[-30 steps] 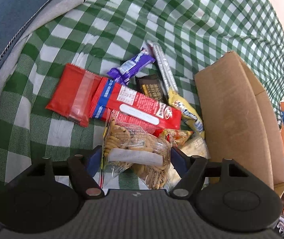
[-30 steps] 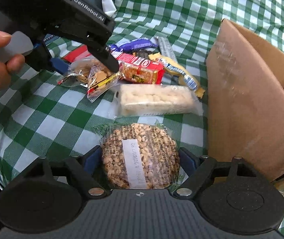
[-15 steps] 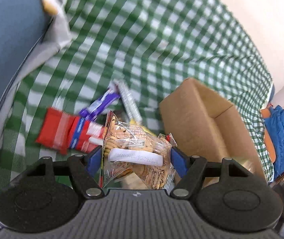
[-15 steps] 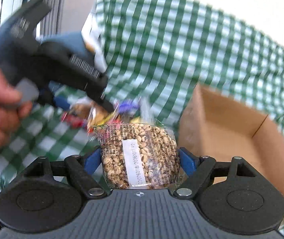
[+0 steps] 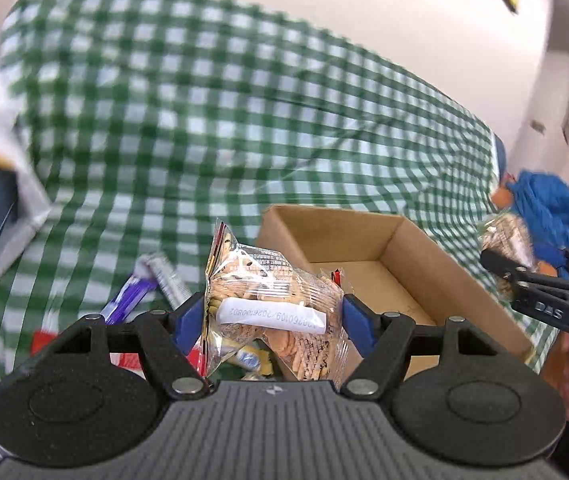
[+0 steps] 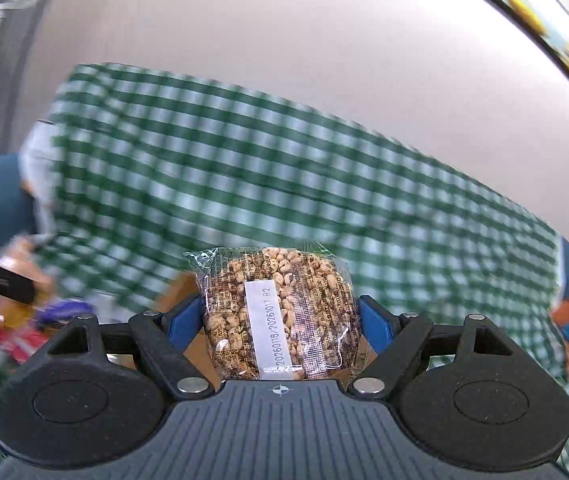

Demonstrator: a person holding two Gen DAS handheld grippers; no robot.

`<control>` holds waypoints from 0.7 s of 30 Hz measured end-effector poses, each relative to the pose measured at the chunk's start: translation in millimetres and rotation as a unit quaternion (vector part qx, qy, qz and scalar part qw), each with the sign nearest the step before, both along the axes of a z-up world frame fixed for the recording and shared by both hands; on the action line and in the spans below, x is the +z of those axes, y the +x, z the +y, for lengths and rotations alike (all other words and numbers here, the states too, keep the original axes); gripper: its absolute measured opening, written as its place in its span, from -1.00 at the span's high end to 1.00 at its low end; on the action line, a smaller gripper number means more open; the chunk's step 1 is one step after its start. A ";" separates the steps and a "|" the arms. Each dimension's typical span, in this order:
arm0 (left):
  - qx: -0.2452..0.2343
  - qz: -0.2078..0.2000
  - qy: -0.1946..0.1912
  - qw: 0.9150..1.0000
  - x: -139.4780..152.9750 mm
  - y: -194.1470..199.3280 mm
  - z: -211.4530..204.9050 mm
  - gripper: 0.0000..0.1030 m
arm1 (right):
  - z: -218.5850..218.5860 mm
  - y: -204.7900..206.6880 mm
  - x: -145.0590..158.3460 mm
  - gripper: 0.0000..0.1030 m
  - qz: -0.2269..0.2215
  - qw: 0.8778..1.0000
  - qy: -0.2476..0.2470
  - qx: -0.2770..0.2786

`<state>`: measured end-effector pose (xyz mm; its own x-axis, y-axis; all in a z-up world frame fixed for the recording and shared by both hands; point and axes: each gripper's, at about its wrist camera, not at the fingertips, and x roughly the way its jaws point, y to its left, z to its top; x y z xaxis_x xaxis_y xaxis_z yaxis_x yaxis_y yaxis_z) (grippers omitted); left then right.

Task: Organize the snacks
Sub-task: 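Lift both bags and carry them over the cardboard box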

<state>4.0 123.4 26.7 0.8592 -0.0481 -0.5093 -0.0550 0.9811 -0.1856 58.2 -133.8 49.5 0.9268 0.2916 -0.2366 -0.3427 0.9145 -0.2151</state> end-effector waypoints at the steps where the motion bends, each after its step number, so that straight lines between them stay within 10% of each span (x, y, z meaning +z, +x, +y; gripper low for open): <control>1: -0.008 -0.002 0.012 1.000 -0.7 1.1 -7.4 -0.49 | -11.3 3.2 -7.6 -0.61 0.011 1.000 0.014 -0.015; 4: -0.030 -0.014 0.028 0.999 -3.8 5.2 -21.9 -0.49 | -30.5 16.2 -21.0 -0.60 0.075 0.995 0.044 -0.056; 21: -0.115 -0.025 0.053 0.992 -23.3 18.4 -116.0 -0.49 | -79.7 36.5 -25.1 -0.61 0.094 0.986 0.086 -0.104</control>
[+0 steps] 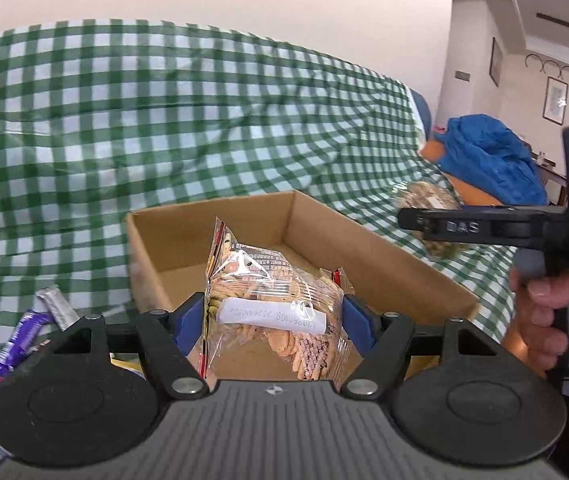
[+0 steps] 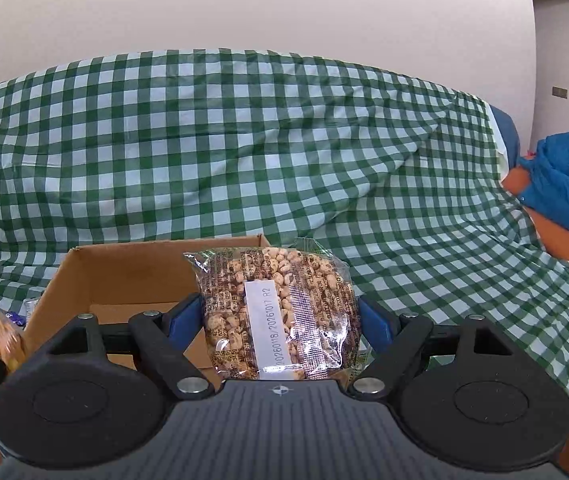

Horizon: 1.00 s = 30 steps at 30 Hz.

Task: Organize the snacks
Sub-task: 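Lift both bags and carry them over the cardboard box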

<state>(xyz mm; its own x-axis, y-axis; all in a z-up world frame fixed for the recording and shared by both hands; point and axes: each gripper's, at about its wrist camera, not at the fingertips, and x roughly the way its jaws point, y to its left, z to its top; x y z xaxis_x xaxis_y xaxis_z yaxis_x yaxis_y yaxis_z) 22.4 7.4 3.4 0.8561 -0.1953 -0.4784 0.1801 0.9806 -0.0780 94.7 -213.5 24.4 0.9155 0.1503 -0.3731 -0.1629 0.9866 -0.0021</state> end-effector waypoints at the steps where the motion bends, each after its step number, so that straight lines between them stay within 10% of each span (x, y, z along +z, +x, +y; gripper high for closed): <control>1: -0.002 0.000 -0.002 1.000 -1.2 0.4 -2.4 -0.49 | -0.4 2.3 0.1 -0.61 0.000 1.000 -0.002 0.000; 30: -0.021 0.012 -0.020 0.999 -13.6 4.0 -11.8 -0.50 | 14.9 4.2 -6.3 -0.61 0.000 0.999 -0.042 0.013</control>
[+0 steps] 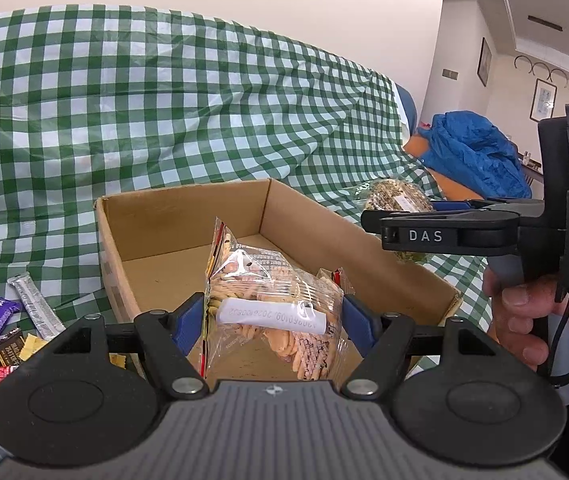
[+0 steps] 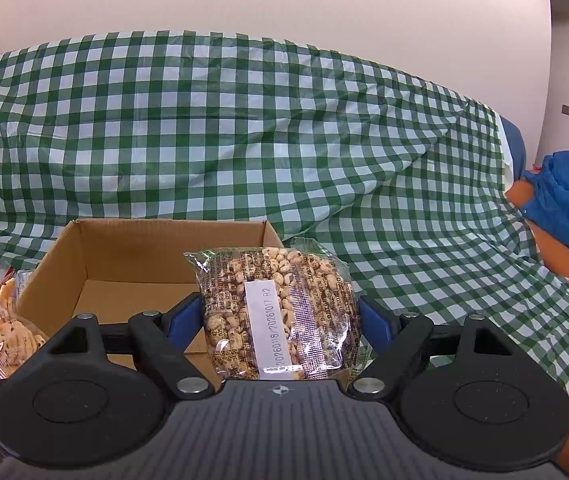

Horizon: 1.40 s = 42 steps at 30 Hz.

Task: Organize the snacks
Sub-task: 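Lift both bags and carry them over the cardboard box, then open both tools to drop the bags into the box, then lower the left tool to the red wafer pack while the right tool reaches the white rice-cake bar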

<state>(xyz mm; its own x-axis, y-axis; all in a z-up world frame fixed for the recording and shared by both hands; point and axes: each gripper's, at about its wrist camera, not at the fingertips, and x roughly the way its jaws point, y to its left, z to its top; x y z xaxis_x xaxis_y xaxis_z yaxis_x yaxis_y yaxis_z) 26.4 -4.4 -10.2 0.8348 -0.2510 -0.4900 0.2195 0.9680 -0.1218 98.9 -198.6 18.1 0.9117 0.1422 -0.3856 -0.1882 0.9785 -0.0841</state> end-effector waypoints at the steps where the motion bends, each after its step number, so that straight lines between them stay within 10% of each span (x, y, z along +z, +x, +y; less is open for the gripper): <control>1: -0.004 0.003 -0.004 1.000 -0.3 0.8 -0.2 -0.54 | 0.4 0.2 0.0 -0.61 0.000 1.000 0.000 0.000; 9: -0.013 -0.033 0.006 0.999 0.8 -6.8 -9.7 -0.86 | 2.4 9.0 -13.1 -0.87 0.026 0.999 -0.026 -0.017; 16: 0.003 -0.005 -0.011 1.000 3.3 -4.0 16.6 0.09 | 4.6 8.9 -8.5 -0.86 0.028 0.999 0.004 -0.029; 22: 0.053 0.038 -0.090 0.994 9.9 -2.9 84.2 0.11 | 31.0 0.5 -2.9 -0.74 0.037 0.998 0.045 -0.014; 29: 0.173 0.062 -0.080 0.980 17.6 -3.7 174.9 0.28 | 88.8 -23.8 0.2 0.14 0.049 0.995 0.079 0.035; 35: 0.265 0.093 -0.062 0.958 9.1 -14.1 240.5 0.33 | 163.7 -70.9 -5.7 0.22 0.044 0.989 0.068 0.123; 42: 0.335 0.134 -0.082 0.929 -6.5 -20.3 275.0 0.33 | 237.6 -88.2 -43.5 0.20 0.137 0.975 0.061 0.167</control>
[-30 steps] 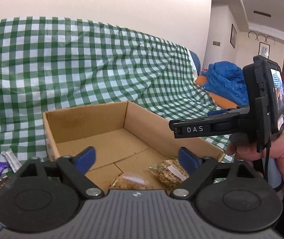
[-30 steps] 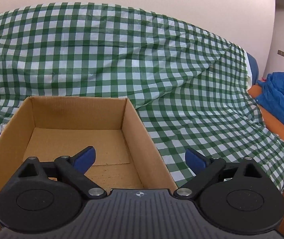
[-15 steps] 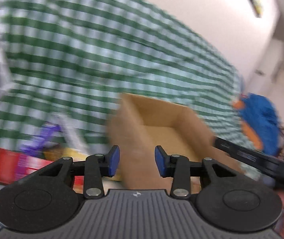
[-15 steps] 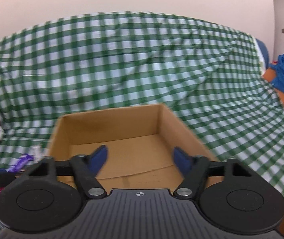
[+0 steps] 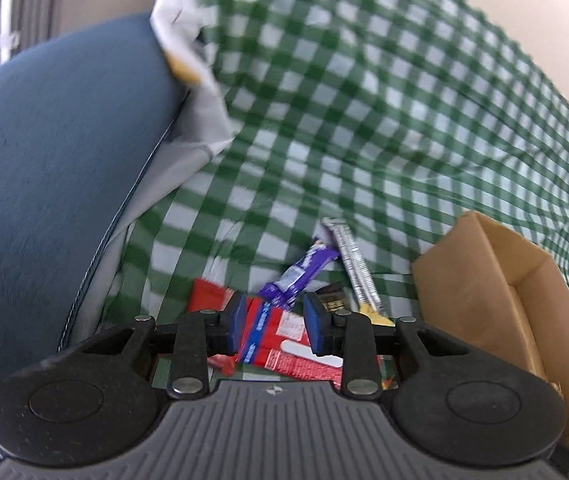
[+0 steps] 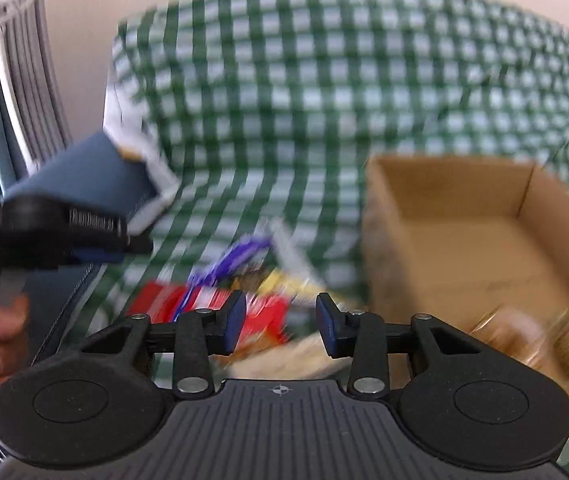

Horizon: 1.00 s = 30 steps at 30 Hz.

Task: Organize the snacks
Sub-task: 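Lower the left tool to the red wafer pack while the right tool reaches the white rice-cake bar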

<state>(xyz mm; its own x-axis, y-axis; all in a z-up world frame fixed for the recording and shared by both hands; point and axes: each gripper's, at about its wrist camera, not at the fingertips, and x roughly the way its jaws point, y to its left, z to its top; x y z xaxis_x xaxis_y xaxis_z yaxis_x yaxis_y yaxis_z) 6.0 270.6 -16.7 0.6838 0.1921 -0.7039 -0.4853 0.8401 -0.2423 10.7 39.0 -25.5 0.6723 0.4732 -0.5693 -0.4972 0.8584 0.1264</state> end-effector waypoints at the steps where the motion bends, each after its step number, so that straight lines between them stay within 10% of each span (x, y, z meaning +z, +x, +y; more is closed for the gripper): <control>1: 0.005 0.004 -0.003 1.000 -1.9 0.4 3.1 0.33 | 6.6 2.2 -7.1 0.11 0.016 1.000 -0.009 -0.008; 5: 0.017 0.001 -0.007 1.000 -11.9 0.5 16.3 0.33 | 19.7 19.2 -31.0 -0.46 0.081 0.994 -0.030 -0.060; 10: 0.026 0.021 -0.024 0.999 -41.9 3.1 32.4 0.26 | 23.6 38.7 -46.4 -0.57 0.119 0.987 -0.039 -0.102; 15: 0.041 0.014 -0.007 0.999 -47.5 7.2 37.1 -0.38 | 28.8 52.7 -60.3 -0.59 0.156 0.980 -0.044 -0.117; 20: 0.042 0.035 0.008 0.998 -58.8 18.4 37.9 -0.50 | 39.5 59.3 -67.5 -0.67 0.154 0.980 -0.057 -0.113; 24: 0.037 0.049 0.017 0.998 -65.6 25.1 38.7 -0.50 | 44.3 59.7 -67.3 -0.62 0.141 0.982 -0.070 -0.100; 30: 0.012 0.079 0.020 0.997 -74.9 33.9 30.2 -0.51 | 46.0 50.9 -60.3 0.01 0.112 0.989 -0.082 -0.051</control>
